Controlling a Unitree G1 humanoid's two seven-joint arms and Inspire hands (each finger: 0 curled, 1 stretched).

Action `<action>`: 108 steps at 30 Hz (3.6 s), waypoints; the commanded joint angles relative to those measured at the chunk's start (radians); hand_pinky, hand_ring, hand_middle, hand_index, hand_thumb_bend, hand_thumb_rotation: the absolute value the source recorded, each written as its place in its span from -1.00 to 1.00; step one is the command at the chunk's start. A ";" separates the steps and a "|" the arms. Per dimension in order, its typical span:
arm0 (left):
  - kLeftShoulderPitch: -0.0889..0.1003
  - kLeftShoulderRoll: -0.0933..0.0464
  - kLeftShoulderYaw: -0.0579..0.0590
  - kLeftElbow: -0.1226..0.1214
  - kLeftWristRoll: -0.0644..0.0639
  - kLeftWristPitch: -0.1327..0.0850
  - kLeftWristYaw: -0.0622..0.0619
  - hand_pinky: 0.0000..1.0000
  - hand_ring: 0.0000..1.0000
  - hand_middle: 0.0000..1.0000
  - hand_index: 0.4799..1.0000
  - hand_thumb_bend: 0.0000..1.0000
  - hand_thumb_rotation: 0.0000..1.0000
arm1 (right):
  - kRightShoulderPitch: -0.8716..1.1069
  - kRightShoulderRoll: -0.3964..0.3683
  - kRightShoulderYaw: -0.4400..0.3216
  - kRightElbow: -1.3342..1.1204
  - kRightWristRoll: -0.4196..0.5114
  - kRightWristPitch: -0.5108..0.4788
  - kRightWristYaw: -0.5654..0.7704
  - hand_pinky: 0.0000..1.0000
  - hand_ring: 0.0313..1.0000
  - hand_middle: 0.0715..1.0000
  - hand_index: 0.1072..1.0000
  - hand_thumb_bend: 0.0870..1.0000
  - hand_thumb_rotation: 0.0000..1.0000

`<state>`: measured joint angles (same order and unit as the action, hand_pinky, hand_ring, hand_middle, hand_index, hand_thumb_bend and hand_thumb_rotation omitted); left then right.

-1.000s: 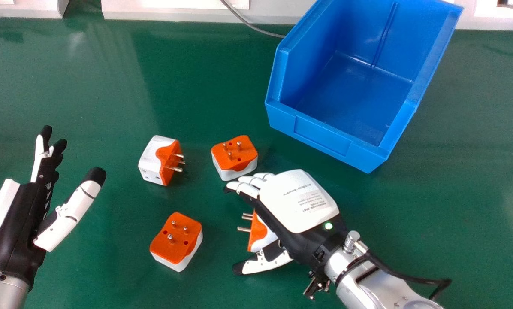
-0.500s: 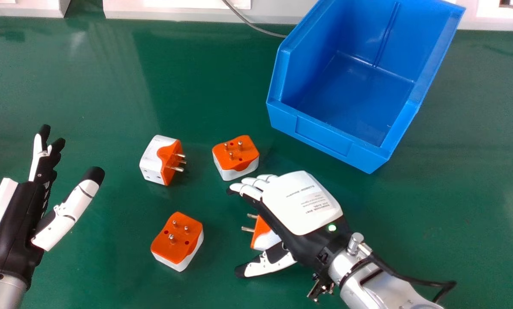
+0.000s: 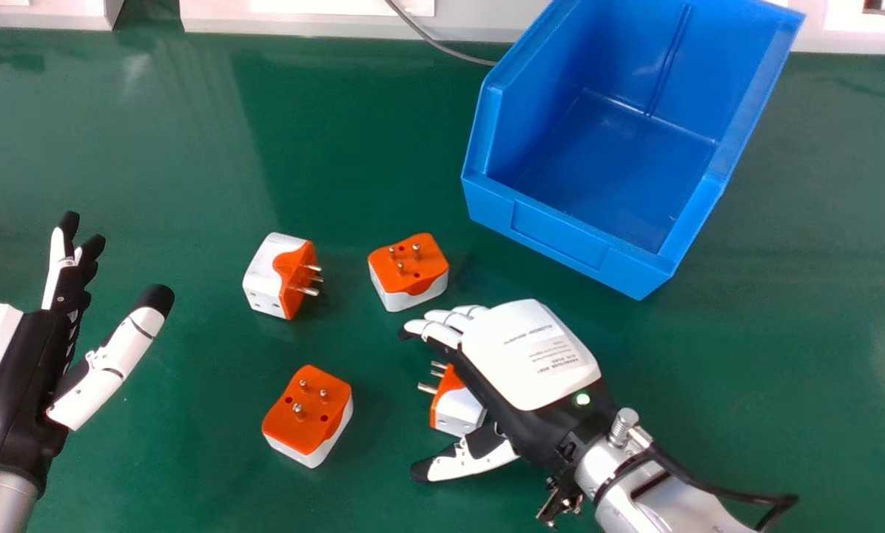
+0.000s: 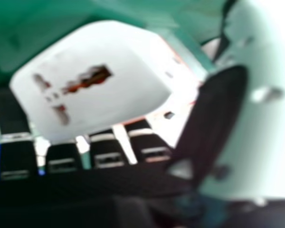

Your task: Pick all objects and put in blue box

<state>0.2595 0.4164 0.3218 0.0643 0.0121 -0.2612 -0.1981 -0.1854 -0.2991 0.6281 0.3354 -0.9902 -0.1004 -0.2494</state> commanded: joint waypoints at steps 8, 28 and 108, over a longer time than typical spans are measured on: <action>0.004 0.020 0.014 -0.027 -0.001 0.003 -0.003 1.00 1.00 1.00 1.00 0.13 0.44 | -0.016 -0.004 0.003 0.134 0.000 0.043 0.007 0.36 0.58 0.59 0.53 0.13 -0.11; -0.002 0.029 0.023 -0.029 -0.011 0.019 -0.012 1.00 1.00 1.00 1.00 0.10 0.41 | -0.105 0.058 -0.032 0.409 0.195 -0.050 -0.058 -0.12 0.19 0.37 0.33 -0.23 -1.00; 0.019 0.030 0.023 -0.041 -0.009 0.015 -0.021 1.00 1.00 1.00 1.00 0.19 0.35 | -0.566 0.068 -0.308 0.017 0.009 0.418 0.170 -0.55 -0.32 -0.17 -0.02 -0.09 -1.00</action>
<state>0.2751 0.4411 0.3329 0.0425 0.0144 -0.2365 -0.2179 -0.6957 -0.2364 0.3143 0.3213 -0.9618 0.2963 -0.0630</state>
